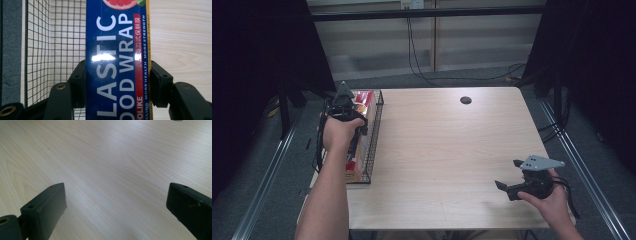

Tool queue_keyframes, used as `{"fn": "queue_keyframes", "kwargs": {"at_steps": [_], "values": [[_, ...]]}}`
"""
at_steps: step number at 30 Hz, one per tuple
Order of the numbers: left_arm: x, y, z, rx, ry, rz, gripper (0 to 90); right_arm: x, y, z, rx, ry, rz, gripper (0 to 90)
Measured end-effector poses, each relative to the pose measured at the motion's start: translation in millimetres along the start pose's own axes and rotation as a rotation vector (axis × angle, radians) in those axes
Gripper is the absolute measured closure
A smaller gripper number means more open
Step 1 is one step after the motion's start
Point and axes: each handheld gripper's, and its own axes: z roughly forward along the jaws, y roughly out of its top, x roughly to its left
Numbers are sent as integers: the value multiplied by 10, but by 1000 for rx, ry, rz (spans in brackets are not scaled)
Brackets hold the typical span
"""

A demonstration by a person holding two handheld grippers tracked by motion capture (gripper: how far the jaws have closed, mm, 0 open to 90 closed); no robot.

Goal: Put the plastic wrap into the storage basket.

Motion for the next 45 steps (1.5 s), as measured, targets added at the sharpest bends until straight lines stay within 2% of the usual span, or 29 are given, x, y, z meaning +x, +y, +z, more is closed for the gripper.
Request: {"fn": "queue_keyframes", "kwargs": {"at_steps": [6,7,8,13,16,23,30,45], "values": [[24,-12,30,4,5,-15,439,-3,1,-3,-3,0,-2,26],[46,-12,35,7,7,0,440,-2,1,-2,-2,-1,-2,26],[44,-16,42,6,6,-13,440,-2,1,-2,-2,0,-2,26],[74,-23,61,10,6,-6,440,-3,1,-3,-3,1,-2,26],[85,-36,75,15,8,-22,439,-1,0,-1,-3,-2,-1,26],[126,-52,108,21,14,-16,439,2,2,-2,-6,5,-5,26],[173,-69,136,29,12,-31,439,4,3,1,-1,2,-7,26],[209,-105,228,44,14,-25,439,5,5,-5,-2,8,-6,26]]}}
